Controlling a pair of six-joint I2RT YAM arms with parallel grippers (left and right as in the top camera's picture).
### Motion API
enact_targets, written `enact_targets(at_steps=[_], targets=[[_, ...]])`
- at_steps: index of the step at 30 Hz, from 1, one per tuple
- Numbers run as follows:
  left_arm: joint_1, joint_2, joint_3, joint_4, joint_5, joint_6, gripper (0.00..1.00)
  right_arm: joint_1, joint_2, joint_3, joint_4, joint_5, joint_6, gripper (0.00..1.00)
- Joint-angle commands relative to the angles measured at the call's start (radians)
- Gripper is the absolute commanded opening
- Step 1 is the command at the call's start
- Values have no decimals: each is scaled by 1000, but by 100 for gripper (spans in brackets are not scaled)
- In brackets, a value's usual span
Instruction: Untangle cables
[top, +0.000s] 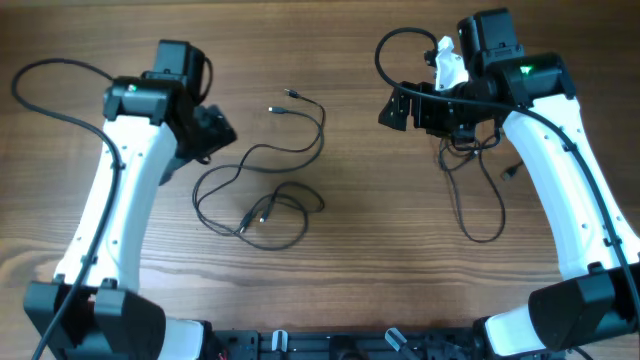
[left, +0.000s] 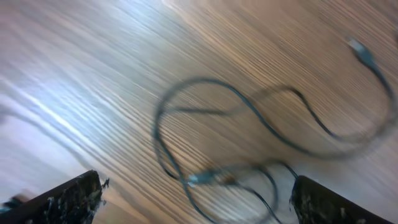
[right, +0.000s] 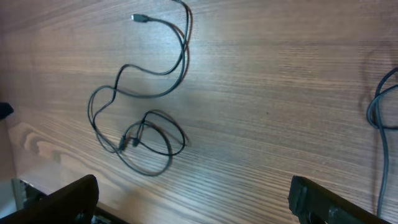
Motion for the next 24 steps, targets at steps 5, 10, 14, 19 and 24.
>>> enact_targets(at_steps=[5, 10, 14, 19, 24], targets=[[175, 58, -9, -17, -62, -16, 100, 3, 5, 2, 71, 51, 6, 100], [185, 78, -65, 32, -34, 79, 100, 3, 5, 2, 165, 51, 5, 100], [185, 78, -161, 122, 22, 155, 100, 3, 5, 2, 203, 51, 5, 100], [185, 78, -303, 262, 25, 164, 100, 3, 5, 2, 208, 51, 5, 100], [185, 78, -422, 417, 105, 164, 100, 3, 5, 2, 208, 51, 5, 100]])
